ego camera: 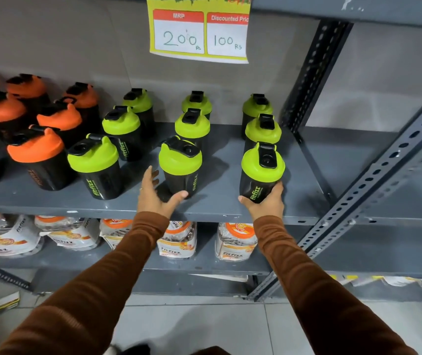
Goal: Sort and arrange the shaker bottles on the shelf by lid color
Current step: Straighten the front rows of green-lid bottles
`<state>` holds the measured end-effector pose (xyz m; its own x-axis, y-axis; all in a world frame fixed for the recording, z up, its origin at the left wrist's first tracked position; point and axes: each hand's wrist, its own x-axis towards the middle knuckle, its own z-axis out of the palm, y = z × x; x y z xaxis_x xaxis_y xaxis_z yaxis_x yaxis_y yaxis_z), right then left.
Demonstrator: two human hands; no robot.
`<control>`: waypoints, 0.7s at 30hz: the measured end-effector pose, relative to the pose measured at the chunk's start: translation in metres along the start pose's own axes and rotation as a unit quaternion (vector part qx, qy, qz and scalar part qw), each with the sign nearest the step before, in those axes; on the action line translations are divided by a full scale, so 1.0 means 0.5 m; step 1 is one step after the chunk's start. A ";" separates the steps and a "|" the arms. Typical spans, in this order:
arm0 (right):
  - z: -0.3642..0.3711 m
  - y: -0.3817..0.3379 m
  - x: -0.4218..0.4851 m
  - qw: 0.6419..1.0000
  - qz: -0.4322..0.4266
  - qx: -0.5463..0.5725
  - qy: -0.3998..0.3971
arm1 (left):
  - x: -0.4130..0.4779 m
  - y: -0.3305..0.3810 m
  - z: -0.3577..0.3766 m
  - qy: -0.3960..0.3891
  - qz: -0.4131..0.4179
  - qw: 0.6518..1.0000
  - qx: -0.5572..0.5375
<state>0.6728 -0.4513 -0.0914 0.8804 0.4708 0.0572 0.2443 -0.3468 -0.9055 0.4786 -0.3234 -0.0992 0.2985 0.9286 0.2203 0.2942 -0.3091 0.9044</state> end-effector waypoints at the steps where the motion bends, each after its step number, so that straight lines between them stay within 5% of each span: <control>1: -0.001 -0.001 0.000 1.000 -0.001 -0.002 -0.001 | -0.001 0.011 0.016 0.007 -0.004 1.000 -0.001; 9: -0.015 -0.006 0.007 0.999 0.000 -0.043 -0.010 | 0.023 0.047 0.071 0.077 -0.109 0.991 -0.001; 18: -0.018 -0.001 0.005 0.999 -0.004 -0.038 -0.015 | 0.028 0.017 0.033 -0.137 -0.056 0.988 0.035; 21: -0.018 -0.006 0.001 0.999 -0.007 -0.033 -0.011 | 0.028 0.024 0.024 -0.145 -0.063 0.987 0.015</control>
<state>0.6760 -0.4573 -0.0852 0.8673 0.4941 0.0600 0.2837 -0.3918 -0.8752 0.4973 -0.3168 -0.0897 0.5046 0.8633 -0.0118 0.3712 -0.2046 0.9057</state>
